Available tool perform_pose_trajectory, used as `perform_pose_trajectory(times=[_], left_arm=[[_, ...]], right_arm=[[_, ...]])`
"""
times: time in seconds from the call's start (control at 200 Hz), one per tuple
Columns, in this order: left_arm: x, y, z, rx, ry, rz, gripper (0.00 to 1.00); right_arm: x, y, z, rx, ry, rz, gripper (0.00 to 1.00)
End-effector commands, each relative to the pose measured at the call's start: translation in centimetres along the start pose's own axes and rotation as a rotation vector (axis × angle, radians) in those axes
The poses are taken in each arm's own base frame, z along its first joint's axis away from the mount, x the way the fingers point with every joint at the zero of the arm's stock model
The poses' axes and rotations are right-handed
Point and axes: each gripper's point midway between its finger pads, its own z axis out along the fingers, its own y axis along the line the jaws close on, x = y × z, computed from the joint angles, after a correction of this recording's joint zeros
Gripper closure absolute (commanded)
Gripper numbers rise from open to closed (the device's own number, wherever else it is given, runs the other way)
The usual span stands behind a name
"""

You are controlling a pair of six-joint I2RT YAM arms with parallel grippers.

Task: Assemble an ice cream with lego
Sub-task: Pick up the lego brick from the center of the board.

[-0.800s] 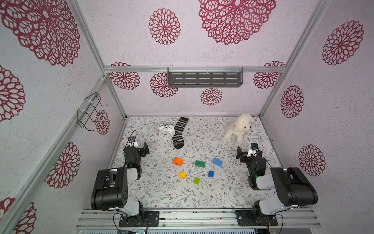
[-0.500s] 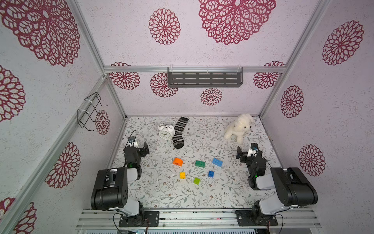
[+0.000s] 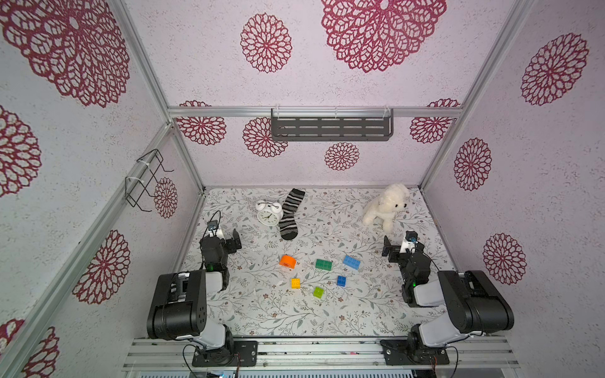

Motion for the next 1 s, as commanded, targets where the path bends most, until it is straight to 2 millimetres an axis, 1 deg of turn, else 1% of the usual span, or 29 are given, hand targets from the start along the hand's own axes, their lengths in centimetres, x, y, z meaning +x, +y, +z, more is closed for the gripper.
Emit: perform_pose_trajectory(times=[0.0, 0.315, 0.43, 0.48, 0.535, 0.62, 0.695, 0.76, 0.79, 0.835, 0.891, 0.926, 0.996], left_arm=[[-1.0, 0.2, 0.4, -0.008, -0.032, -0.011, 0.03], [-1.1, 0.2, 0.4, -0.007, -0.033, -0.010, 0.03], [-1.1, 0.2, 0.3, -0.006, -0.034, -0.010, 0.03], [-1.1, 0.2, 0.3, -0.006, -0.035, -0.011, 0.03], [-1.5, 1.1, 0.2, -0.059, -0.043, -0.027, 0.03], [-3.3, 1.8, -0.9, -0.112, -0.032, -0.048, 0.03], [-6.0, 3.1, -2.4, -0.214, -0.018, -0.099, 0.03], [-8.6, 3.3, -4.0, -0.244, -0.035, -0.163, 0.03], [-9.3, 3.1, -4.8, -0.247, -0.024, -0.186, 0.03], [-10.9, 2.4, -5.8, -0.237, -0.038, -0.209, 0.03], [-12.1, 1.4, -6.9, -0.224, -0.043, -0.221, 0.03], [-13.1, 0.8, -7.6, -0.212, -0.045, -0.230, 0.03], [-13.9, -0.7, -8.8, -0.188, 0.000, -0.227, 0.03]], right_arm=[[-1.5, 0.1, 0.3, 0.004, -0.050, -0.010, 0.01], [-1.5, 0.1, 0.4, 0.002, -0.049, -0.010, 0.01], [-1.5, 0.1, 0.3, -0.001, -0.054, -0.006, 0.02], [-2.0, 0.7, 0.1, -0.036, -0.061, -0.019, 0.03], [-3.0, 1.8, -0.1, -0.095, -0.063, -0.052, 0.06], [-4.6, 2.6, -0.3, -0.116, -0.032, -0.082, 0.06], [-6.1, 2.8, -0.6, -0.083, 0.001, -0.110, 0.06], [-7.0, 3.3, -1.1, -0.068, 0.027, -0.117, 0.05], [-7.2, 3.5, -1.4, -0.058, 0.041, -0.113, 0.05], [-7.4, 3.8, -1.8, -0.052, 0.065, -0.105, 0.05], [-7.6, 4.7, -2.3, -0.064, 0.109, -0.098, 0.05], [-7.3, 5.3, -2.7, -0.067, 0.150, -0.101, 0.05], [-7.2, 6.6, -3.6, -0.077, 0.213, -0.103, 0.05]])
